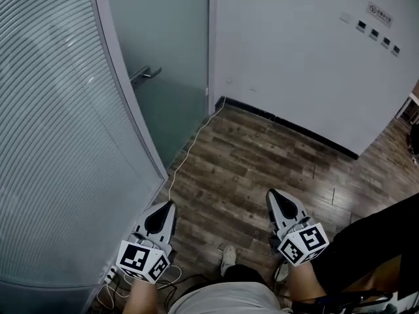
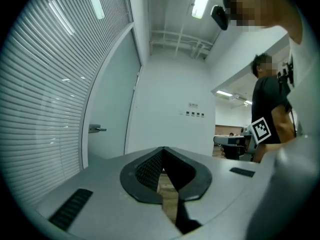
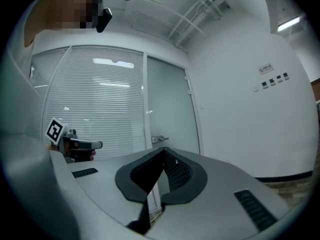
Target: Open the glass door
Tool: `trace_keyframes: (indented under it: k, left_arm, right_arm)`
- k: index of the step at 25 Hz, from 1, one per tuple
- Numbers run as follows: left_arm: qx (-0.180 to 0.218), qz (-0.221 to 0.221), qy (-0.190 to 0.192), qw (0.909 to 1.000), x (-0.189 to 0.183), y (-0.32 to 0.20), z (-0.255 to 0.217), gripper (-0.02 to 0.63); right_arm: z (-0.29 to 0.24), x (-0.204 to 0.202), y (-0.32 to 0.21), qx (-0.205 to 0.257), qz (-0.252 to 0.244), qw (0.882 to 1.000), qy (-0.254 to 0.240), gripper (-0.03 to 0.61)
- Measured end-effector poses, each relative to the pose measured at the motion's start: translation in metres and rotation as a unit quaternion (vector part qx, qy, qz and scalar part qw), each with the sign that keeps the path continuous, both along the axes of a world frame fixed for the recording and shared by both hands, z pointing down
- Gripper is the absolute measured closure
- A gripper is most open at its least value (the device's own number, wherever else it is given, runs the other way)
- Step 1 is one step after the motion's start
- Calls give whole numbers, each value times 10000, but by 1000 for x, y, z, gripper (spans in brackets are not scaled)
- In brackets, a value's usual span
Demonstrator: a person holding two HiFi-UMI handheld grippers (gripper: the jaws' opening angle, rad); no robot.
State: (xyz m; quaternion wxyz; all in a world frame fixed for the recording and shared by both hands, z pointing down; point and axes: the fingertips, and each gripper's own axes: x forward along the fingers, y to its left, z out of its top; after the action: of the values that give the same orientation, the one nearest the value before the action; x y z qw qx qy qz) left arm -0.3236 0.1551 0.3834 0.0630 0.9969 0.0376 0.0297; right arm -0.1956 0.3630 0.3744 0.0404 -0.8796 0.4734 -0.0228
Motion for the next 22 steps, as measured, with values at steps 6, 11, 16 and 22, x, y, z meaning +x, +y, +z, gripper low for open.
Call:
trace_keyframes:
  k: [6, 11, 16, 22]
  left_arm:
    - [30, -77, 9, 10000, 99, -2, -6, 614]
    - [61, -97, 62, 9999, 157, -3, -13, 614]
    - [81, -114, 109, 9998, 198, -15, -18, 614]
    - [83, -236, 177, 9995, 246, -62, -13, 614]
  right_arm:
    - [-4, 105, 0, 21, 22, 10000, 18, 577]
    - [-9, 164, 9, -14, 103, 9999, 84, 577]
    - [-5, 201, 0, -102, 51, 9999, 22, 577]
    - [-3, 249, -59, -202, -235, 9994, 119, 577]
